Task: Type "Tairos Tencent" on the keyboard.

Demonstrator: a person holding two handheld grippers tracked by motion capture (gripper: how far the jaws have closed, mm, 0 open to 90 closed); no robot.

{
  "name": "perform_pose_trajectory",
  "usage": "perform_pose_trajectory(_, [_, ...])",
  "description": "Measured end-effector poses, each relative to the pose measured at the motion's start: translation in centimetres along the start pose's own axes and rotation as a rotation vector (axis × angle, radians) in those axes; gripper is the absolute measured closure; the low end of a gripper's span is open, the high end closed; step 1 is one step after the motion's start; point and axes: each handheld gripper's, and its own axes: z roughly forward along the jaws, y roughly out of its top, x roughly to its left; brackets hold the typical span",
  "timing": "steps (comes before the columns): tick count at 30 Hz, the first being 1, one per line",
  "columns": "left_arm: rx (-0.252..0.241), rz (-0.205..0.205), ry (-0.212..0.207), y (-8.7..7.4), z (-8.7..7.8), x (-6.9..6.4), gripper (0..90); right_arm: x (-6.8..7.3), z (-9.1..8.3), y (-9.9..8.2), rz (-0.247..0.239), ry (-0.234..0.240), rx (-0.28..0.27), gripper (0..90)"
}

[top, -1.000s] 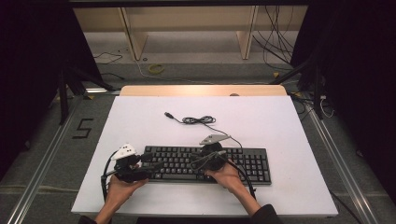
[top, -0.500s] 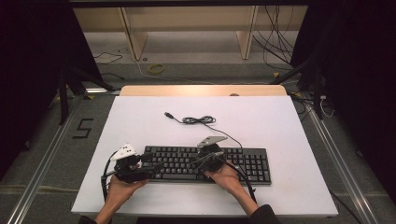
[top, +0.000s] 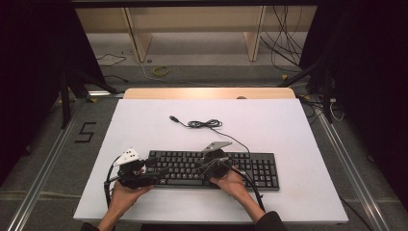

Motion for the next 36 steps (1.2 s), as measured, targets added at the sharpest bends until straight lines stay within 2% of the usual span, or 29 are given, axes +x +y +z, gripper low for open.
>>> perform_pose_trajectory(4, [0.004, 0.001, 0.003, 0.0, 0.1, 0.0, 31.0, 0.1, 0.0, 0.0, -0.006, -0.009, -0.001, 90.0])
perform_pose_trajectory(5, [0.004, 0.001, 0.003, 0.0, 0.1, 0.0, 31.0, 0.0, 0.0, 0.0, 0.010, -0.002, -0.002, 90.0])
perform_pose_trajectory(7, [0.005, 0.002, 0.004, 0.0, 0.1, 0.0, 31.0, 0.0, 0.0, 0.0, 0.010, -0.002, -0.002, 90.0])
perform_pose_trajectory(8, [0.007, 0.001, 0.006, 0.0, 0.1, 0.0, 31.0, -0.2, -0.3, 0.1, 0.039, 0.015, -0.016, 90.0])
perform_pose_trajectory(9, [0.007, 0.001, 0.006, 0.0, 0.1, 0.0, 31.1, -0.2, -0.3, 0.1, 0.039, 0.015, -0.016, 90.0])
perform_pose_trajectory(10, [0.009, 0.001, 0.006, 0.0, 0.2, 0.1, 31.1, -0.3, -0.9, 0.3, 0.046, 0.022, -0.039, 89.9])
perform_pose_trajectory(18, [0.009, 0.001, 0.006, 0.0, 0.2, 0.1, 31.1, -0.3, -1.2, 0.4, 0.048, 0.023, -0.051, 89.4])
perform_pose_trajectory(19, [0.022, -0.002, 0.003, 0.3, 1.0, 0.1, 31.1, -0.3, -1.2, 0.4, 0.048, 0.023, -0.051, 89.4])
perform_pose_trajectory(20, [0.022, -0.002, 0.003, 0.3, 1.0, 0.1, 36.9, -0.3, -1.2, 0.4, 0.048, 0.023, -0.051, 89.4])
perform_pose_trajectory(21, [0.022, -0.002, 0.003, 0.3, 1.0, 0.1, 36.9, -0.7, -3.7, 0.1, 0.064, 0.058, -0.099, 89.4])
perform_pose_trajectory(22, [0.022, -0.002, 0.003, 0.3, 1.0, 0.1, 36.9, -0.7, -3.7, 0.1, 0.064, 0.058, -0.099, 54.8])
perform_pose_trajectory(28, [0.027, 0.000, 0.000, 0.4, 1.1, 0.0, 36.9, -0.7, -3.7, 0.1, 0.064, 0.058, -0.099, 54.8])
perform_pose_trajectory(31, [0.047, 0.004, -0.009, 0.5, 1.5, -0.2, 42.8, -0.8, -4.2, -0.2, 0.067, 0.059, -0.107, 48.7])
perform_pose_trajectory(36, [0.088, 0.025, -0.014, 0.8, 2.5, -0.7, 55.0, -1.2, -5.0, -0.7, 0.091, 0.067, -0.131, 43.8])
